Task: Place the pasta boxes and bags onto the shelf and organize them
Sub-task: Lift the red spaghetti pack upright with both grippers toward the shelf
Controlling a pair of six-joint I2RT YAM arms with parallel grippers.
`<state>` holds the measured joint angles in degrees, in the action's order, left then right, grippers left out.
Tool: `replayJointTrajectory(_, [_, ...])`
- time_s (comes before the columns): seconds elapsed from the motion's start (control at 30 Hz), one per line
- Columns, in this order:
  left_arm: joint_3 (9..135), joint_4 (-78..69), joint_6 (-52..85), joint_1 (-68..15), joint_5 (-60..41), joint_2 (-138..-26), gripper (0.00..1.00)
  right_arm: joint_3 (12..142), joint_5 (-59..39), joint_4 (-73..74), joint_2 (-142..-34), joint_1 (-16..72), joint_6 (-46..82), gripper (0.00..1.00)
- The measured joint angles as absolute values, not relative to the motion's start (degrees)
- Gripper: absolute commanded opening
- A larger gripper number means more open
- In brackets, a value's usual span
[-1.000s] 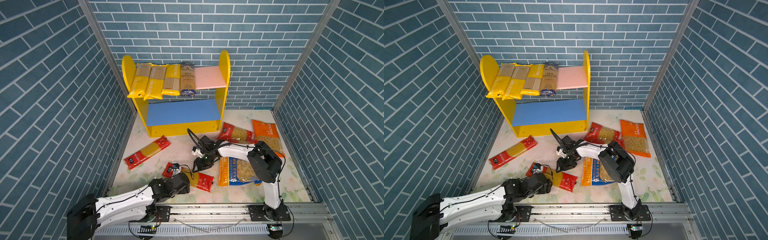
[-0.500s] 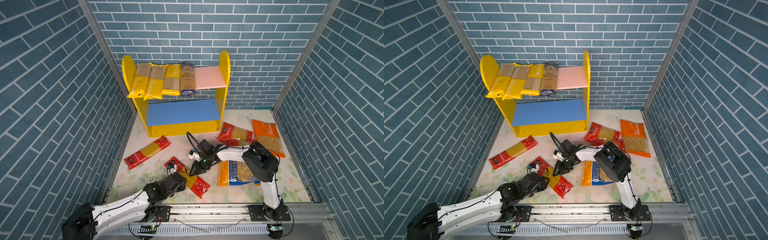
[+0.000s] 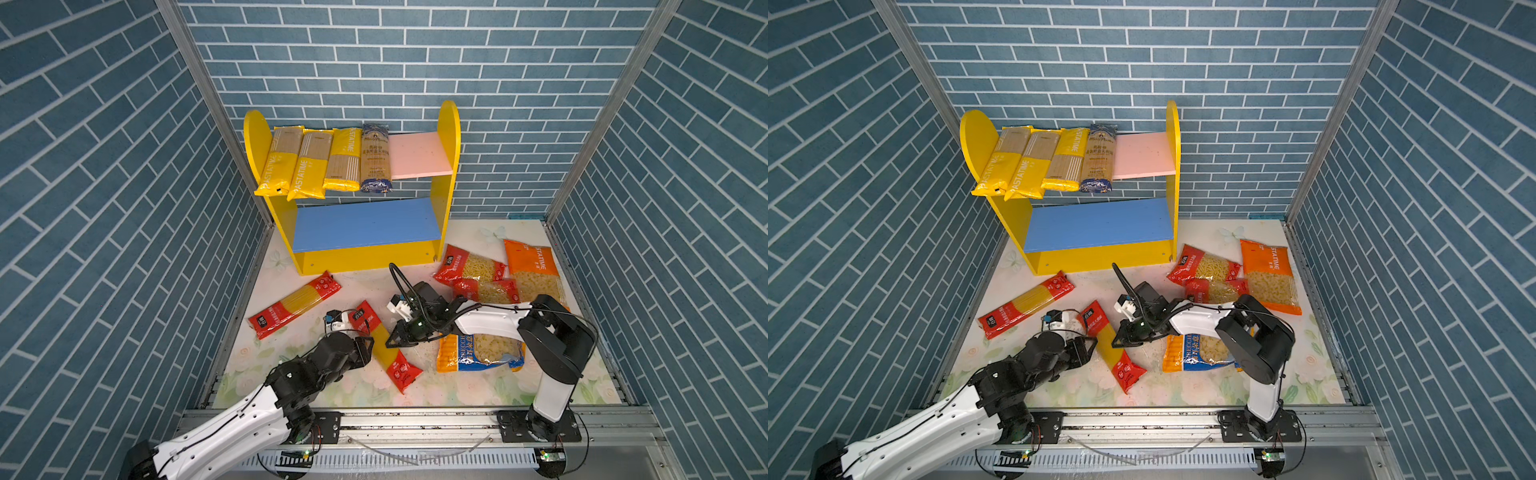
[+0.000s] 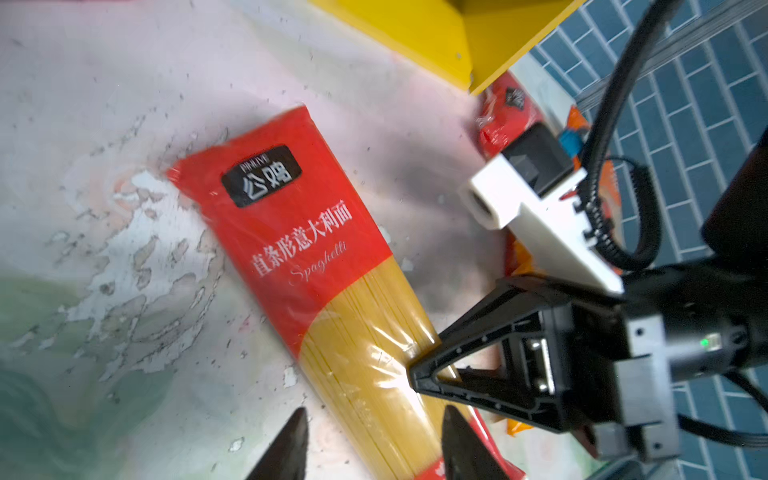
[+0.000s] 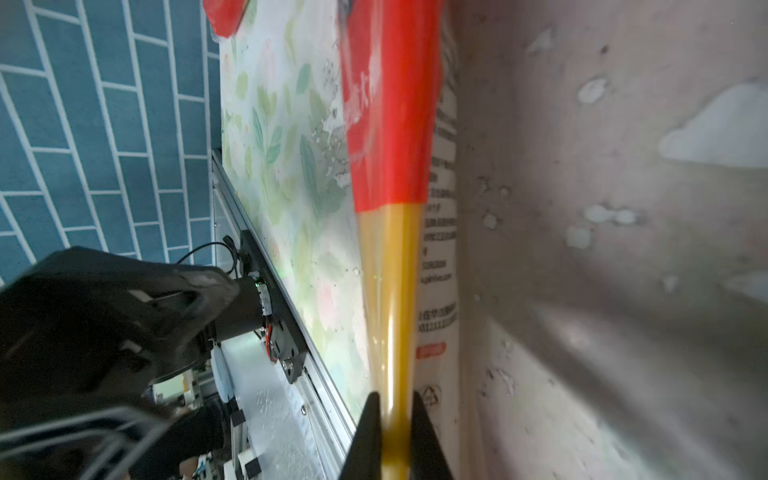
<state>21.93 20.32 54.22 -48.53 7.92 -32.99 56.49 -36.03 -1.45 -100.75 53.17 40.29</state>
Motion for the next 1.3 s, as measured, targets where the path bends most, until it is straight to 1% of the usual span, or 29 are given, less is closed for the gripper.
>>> replayJointTrajectory(0.27, [32.95,21.15,46.65,-41.98,1.67,-33.98,0.81,52.80,-25.58,-2.55,-84.62,52.34,40.27,0.00])
replayJointTrajectory(0.47, [34.76,12.47,45.17,-37.47,-6.20,-36.60,0.93,53.06,-21.85,-5.48,-75.61,51.99,39.18,0.00])
replayJointTrajectory(0.63, [35.86,0.23,46.17,-36.53,-13.17,-42.44,0.95,55.37,-21.06,-10.55,-71.07,51.96,37.78,0.00])
replayJointTrajectory(0.83, [38.37,-12.43,47.79,-36.18,-19.51,-50.94,0.96,61.04,-21.02,-12.12,-69.21,51.96,35.92,0.00])
replayJointTrajectory(1.13, [42.00,-19.53,50.06,-29.71,-25.32,-52.84,0.96,67.61,-20.40,-11.53,-69.19,51.35,34.20,0.00])
replayJointTrajectory(1.3, [42.52,-22.92,50.61,-28.51,-28.23,-56.42,0.95,69.67,-21.69,-11.07,-69.19,51.35,34.11,0.00])
